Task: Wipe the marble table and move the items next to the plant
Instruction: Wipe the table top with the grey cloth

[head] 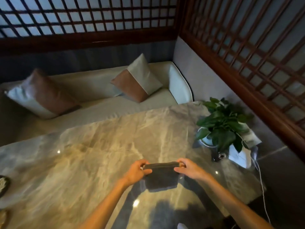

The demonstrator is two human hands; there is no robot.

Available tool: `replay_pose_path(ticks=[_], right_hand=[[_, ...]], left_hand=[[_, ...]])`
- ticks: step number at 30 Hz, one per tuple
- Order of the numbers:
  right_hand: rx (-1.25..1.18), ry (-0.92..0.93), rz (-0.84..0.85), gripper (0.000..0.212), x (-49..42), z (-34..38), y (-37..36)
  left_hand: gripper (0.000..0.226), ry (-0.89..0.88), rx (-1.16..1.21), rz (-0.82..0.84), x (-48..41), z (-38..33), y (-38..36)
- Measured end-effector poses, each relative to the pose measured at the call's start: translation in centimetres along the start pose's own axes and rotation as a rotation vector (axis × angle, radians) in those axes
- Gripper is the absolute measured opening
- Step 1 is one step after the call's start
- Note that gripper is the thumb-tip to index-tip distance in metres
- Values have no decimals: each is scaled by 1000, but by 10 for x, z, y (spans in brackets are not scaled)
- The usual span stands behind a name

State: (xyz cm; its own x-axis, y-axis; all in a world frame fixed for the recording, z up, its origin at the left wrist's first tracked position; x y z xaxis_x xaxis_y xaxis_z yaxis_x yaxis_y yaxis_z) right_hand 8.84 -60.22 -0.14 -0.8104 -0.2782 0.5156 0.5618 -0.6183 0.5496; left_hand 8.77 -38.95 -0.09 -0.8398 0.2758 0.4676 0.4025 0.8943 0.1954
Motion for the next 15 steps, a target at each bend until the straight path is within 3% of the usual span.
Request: replay_pose_path(ticks=[5, 11, 15], right_hand=[[376, 29, -196, 18, -71, -36, 104], [729, 27, -539, 20, -99, -75, 153], [1000, -97, -435, 26, -98, -127, 115]], left_hand=[[5, -75, -181, -149, -101, -56, -33], [21, -203, -284, -276, -163, -80, -83], [24, -87, -440, -203, -196, -10, -149]])
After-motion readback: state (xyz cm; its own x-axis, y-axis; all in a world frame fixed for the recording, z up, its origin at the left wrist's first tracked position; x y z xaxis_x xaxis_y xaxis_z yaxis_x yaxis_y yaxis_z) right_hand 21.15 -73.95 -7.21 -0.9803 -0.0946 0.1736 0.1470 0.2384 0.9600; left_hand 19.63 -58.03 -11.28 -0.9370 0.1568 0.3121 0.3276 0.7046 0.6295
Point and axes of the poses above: each hand's wrist, its own x-axis away from the middle knuckle, its own y-axis out of the back of the hand, z = x × y, the point moved 9 cm from there along -x, towards the middle knuckle, and after that the axes turned 11 degrees about x, right-handed, at the moved point
